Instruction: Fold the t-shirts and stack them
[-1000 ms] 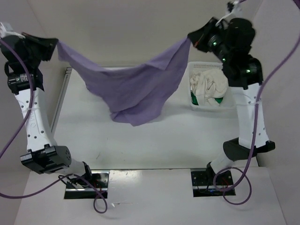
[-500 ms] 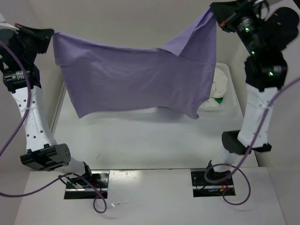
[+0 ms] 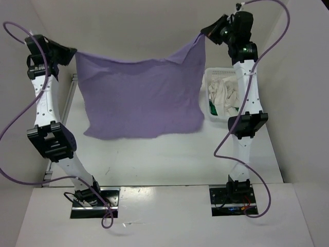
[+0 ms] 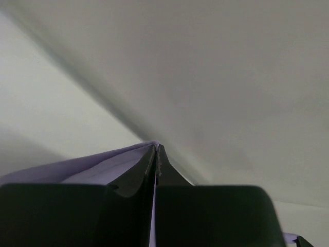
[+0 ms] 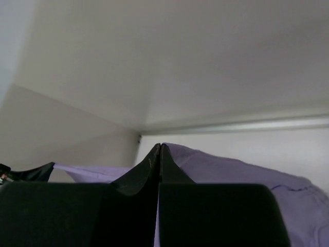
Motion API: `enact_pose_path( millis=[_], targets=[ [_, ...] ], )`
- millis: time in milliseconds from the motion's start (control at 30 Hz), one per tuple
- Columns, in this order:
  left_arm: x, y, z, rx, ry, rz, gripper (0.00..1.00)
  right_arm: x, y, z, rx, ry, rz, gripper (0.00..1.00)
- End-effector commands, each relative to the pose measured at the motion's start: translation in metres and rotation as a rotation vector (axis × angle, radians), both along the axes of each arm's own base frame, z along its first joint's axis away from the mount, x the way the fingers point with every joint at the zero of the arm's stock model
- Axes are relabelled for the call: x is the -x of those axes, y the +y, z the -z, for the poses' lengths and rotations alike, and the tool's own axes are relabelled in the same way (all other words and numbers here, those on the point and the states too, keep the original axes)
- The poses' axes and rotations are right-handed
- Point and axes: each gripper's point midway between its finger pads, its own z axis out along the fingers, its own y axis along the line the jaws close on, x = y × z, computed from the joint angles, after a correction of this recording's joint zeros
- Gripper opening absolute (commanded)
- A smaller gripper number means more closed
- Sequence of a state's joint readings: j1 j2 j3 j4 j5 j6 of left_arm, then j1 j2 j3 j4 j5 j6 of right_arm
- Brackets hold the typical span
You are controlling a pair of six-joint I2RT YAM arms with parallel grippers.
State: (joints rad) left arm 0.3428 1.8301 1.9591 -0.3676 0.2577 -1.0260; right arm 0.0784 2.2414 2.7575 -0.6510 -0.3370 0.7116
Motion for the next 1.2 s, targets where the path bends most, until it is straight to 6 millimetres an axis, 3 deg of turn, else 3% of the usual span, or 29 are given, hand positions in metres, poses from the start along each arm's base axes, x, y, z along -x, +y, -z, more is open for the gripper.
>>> enact_pose_path(
  millis=[0,67,100,200,233,333,367,400,433,500,533,600,633,667,700,733,767,800,867,900,933,1033,1167],
  targets=[
    [0.029,-0.008,-0.152,-0.126,-0.363,-0.014,0.0,0.104,-0.013,-0.205,-0.09,-0.543,0.009,0.0],
    [0.037,-0.001,-0.165,-0.131,-0.396,-0.028,0.0,0.124,-0.014,-0.226,-0.094,-0.6,0.007,0.0],
    [0.042,0.003,-0.173,-0.141,-0.418,-0.038,0.0,0.146,-0.017,-0.248,-0.101,-0.659,0.016,0.0],
    [0.058,0.01,-0.19,-0.152,-0.454,-0.056,0.0,0.177,-0.021,-0.271,-0.108,-0.719,0.024,0.0],
    [0.066,0.007,-0.201,-0.164,-0.482,-0.056,0.0,0.177,-0.016,-0.264,-0.098,-0.694,-0.007,0.0],
    [0.07,0.007,-0.191,-0.185,-0.468,-0.065,0.0,0.168,-0.009,-0.233,-0.053,-0.574,-0.023,0.0],
    [0.063,0.011,-0.163,-0.173,-0.412,-0.065,0.0,0.149,-0.008,-0.204,-0.013,-0.495,-0.019,0.0],
    [0.069,0.009,-0.159,-0.182,-0.406,-0.064,0.0,0.152,-0.009,-0.191,0.003,-0.445,-0.019,0.0],
    [0.07,0.008,-0.146,-0.18,-0.378,-0.063,0.0,0.133,-0.006,-0.147,0.036,-0.334,-0.033,0.0],
    [0.079,0.005,-0.128,-0.188,-0.346,-0.06,0.0,0.13,-0.006,-0.106,0.05,-0.243,-0.036,0.0],
    [0.076,0.007,-0.087,-0.179,-0.263,-0.055,0.0,0.136,-0.007,-0.066,0.055,-0.162,-0.039,0.0],
    [0.086,0.005,-0.058,-0.181,-0.2,-0.058,0.0,0.14,-0.012,-0.02,0.091,-0.068,-0.017,0.0],
    [0.09,0.006,-0.038,-0.189,-0.155,-0.063,0.0,0.15,-0.014,0.034,0.109,0.067,-0.025,0.0],
    [0.094,0.005,0.004,-0.17,-0.069,-0.054,0.0,0.158,-0.015,0.061,0.122,0.128,-0.03,0.0],
    [0.106,0.005,0.017,-0.179,-0.031,-0.075,0.0,0.167,-0.014,0.086,0.139,0.175,-0.033,0.0],
    [0.113,0.005,0.037,-0.186,0.017,-0.077,0.0,0.191,-0.015,0.138,0.166,0.284,-0.042,0.0],
    [0.127,0.001,0.072,-0.167,0.099,-0.076,0.0,0.205,-0.016,0.164,0.179,0.342,-0.049,0.0],
    [0.135,0.002,0.09,-0.159,0.145,-0.093,0.0,0.226,-0.018,0.214,0.189,0.465,-0.058,0.0],
    [0.156,-0.001,0.123,-0.152,0.234,-0.109,0.0,0.258,-0.02,0.243,0.191,0.559,-0.075,0.0],
    [0.17,-0.005,0.156,-0.129,0.309,-0.11,0.0,0.279,-0.017,0.268,0.199,0.628,-0.105,0.0],
    [0.179,-0.003,0.169,-0.121,0.343,-0.124,0.0,0.29,-0.016,0.275,0.194,0.66,-0.12,0.0],
    [0.211,-0.011,0.202,-0.089,0.46,-0.123,0.0,0.334,-0.012,0.295,0.202,0.774,-0.162,0.0],
    [0.247,-0.012,0.218,-0.134,0.593,-0.135,0.0,0.396,0.003,0.304,0.218,0.931,-0.261,0.0]
  ],
)
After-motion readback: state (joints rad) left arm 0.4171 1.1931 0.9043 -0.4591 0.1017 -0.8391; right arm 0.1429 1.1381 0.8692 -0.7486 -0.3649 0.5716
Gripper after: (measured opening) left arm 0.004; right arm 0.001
